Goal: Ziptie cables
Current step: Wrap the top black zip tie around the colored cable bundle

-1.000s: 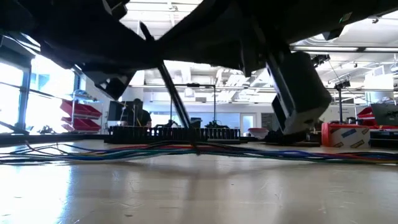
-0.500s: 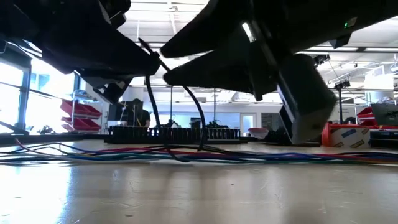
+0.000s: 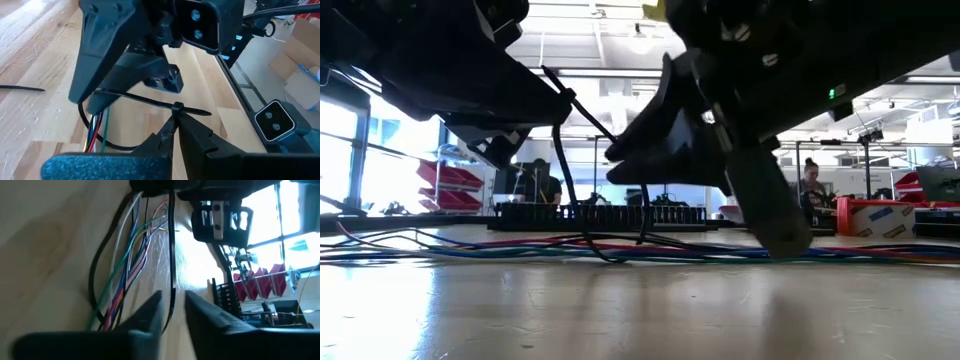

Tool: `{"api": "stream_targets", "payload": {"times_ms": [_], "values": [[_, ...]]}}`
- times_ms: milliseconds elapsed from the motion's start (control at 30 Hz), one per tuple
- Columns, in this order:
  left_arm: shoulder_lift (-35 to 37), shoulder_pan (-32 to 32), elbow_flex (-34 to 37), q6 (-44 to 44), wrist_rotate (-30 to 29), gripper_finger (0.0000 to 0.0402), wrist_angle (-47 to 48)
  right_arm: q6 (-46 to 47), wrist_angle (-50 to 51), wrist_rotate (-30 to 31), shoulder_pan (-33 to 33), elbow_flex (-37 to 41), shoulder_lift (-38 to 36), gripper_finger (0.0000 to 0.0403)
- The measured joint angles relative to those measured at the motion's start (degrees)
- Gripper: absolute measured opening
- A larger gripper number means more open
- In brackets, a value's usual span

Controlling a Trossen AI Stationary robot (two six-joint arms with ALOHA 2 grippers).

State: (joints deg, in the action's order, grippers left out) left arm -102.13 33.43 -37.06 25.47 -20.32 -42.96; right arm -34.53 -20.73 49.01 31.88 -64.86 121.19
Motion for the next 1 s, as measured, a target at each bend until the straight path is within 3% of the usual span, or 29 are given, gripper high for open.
{"api": "stream_targets", "payload": {"times_ms": [100, 400, 567, 667, 800, 1000], "values": [[0.0, 0.0, 0.0, 1.4, -0.3, 0.0000, 0.0, -1.5, -0.2, 1.1, 0.0, 0.0, 0.0, 0.0009], [0.0, -1.7, 0.0, 6.2, -0.5, 0.0000, 0.1, -6.9, -5.2, 3.0, 0.6, 0.0, 0.0, 0.0000], [0.0, -0.5, 0.0, 0.6, 0.1, 0.0000, 2.1, -5.7, -4.9, 3.0, 0.7, 0.0, 0.0, 0.0000], [0.0, 1.1, 0.0, -2.5, -2.5, 0.0005, 7.1, -4.1, -4.7, 3.0, 0.3, 0.0, 0.0, 0.0000], [-0.2, 2.4, 0.0, -6.4, -4.4, 0.0040, 7.5, -4.0, -4.7, 3.0, 0.2, 0.0, 0.0, 0.0000], [-0.2, 1.9, 0.0, -9.1, -3.4, 0.0135, 3.2, -2.7, -4.7, 2.4, -0.6, 0.0, 0.0, 0.0000]]}}
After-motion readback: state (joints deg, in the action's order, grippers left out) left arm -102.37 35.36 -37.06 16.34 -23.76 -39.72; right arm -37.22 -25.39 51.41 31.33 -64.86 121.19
